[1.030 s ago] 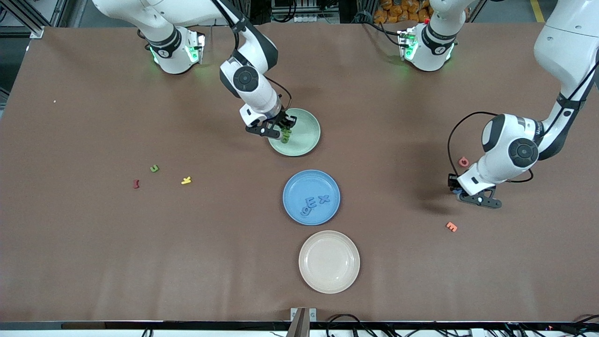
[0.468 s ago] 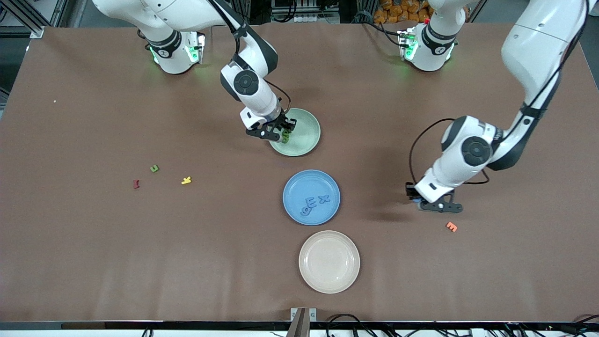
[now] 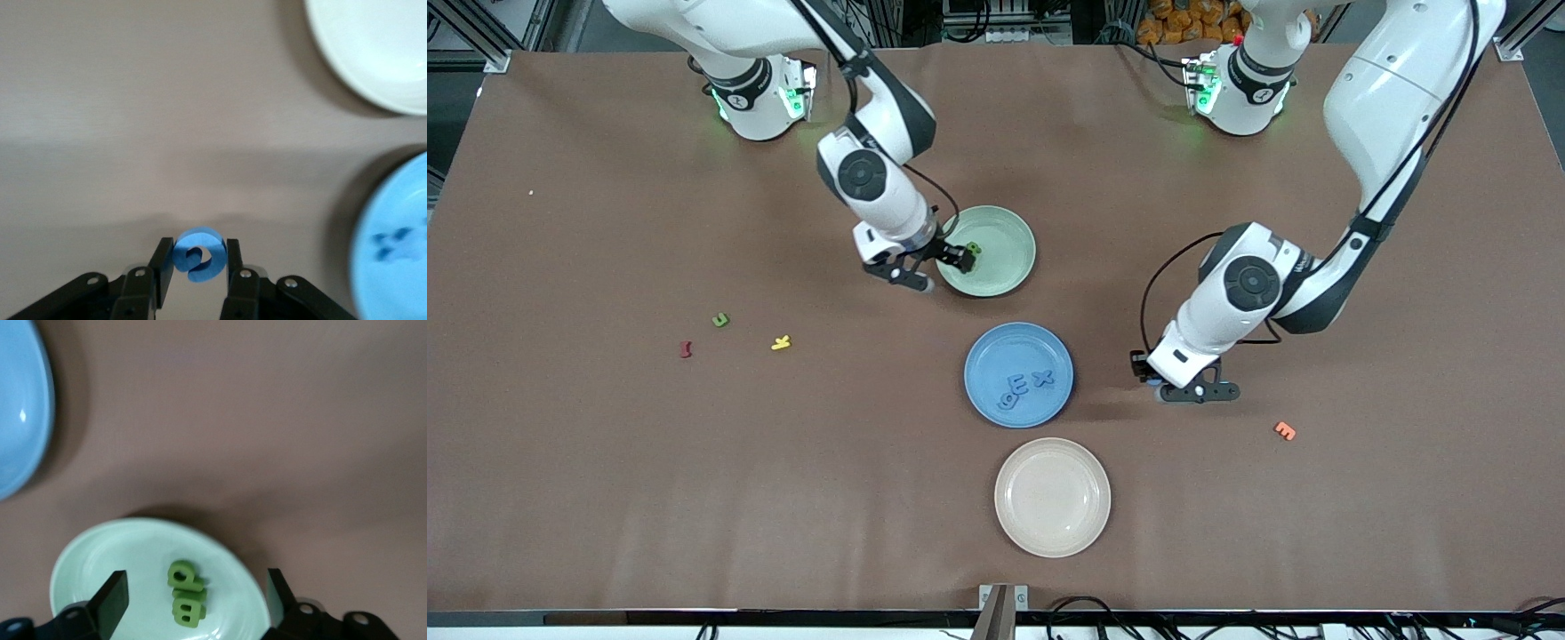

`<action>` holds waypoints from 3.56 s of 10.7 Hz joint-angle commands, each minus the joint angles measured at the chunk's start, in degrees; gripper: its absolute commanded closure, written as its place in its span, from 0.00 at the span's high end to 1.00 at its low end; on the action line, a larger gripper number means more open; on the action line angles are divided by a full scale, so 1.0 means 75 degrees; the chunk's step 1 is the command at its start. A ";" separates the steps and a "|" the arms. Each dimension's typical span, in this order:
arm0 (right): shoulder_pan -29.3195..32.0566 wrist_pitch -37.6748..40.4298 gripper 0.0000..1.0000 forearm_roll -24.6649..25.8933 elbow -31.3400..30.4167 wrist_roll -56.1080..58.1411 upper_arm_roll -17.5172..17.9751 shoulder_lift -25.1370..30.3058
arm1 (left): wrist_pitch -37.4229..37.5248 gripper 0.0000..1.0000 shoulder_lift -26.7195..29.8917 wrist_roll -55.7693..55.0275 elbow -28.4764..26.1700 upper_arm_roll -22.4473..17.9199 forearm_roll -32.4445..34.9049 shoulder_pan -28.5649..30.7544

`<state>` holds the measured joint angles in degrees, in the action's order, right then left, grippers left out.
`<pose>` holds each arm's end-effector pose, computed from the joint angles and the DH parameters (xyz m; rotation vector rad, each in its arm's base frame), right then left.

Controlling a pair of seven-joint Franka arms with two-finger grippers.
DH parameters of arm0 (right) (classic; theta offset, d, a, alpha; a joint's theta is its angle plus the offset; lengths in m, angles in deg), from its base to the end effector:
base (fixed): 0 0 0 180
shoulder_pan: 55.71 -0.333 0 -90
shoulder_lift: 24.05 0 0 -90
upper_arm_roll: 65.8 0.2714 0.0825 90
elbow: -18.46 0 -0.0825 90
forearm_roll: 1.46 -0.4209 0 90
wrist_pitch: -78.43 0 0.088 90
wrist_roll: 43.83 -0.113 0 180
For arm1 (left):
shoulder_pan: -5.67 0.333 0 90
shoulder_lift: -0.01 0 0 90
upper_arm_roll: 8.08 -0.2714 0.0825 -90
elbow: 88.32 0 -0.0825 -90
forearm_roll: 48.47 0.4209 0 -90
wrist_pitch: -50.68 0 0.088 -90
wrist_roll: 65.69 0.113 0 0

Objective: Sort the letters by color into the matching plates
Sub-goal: 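Carry the G toward the blue plate while the right gripper withdraws, then release the blue G onto the blue plate with the left gripper, then grasp the green n with the right gripper while the left gripper withdraws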

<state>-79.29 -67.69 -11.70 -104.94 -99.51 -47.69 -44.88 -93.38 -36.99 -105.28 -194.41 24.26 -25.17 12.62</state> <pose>0.4303 0.3908 0.1644 -2.8991 0.6070 0.1955 0.5945 -0.2787 0.1625 3.0053 0.0696 0.1360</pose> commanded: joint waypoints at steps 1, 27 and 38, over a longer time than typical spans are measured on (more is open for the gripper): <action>0.1206 0.1923 0.94 0.0112 0.0351 0.0681 0.0069 0.0994 | 0.0048 0.00 -0.0680 -0.1117 0.1077 -0.0081 -0.0154 -0.0958; 0.2979 -0.1235 0.64 0.0311 -0.1944 0.3580 -0.2954 0.0152 | 0.3911 1.00 0.0467 -0.2024 0.1618 -0.0914 0.0151 -0.1477; 0.2886 0.0331 0.00 0.0311 -0.1723 0.3604 -0.2931 0.0842 | 0.4313 1.00 0.4274 0.3497 -0.0609 -0.2635 -0.2707 -0.0656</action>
<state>-57.17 -70.30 -9.35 -117.60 -72.27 -69.55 -42.95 -61.27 -12.47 -81.64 -194.28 7.15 -41.57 8.36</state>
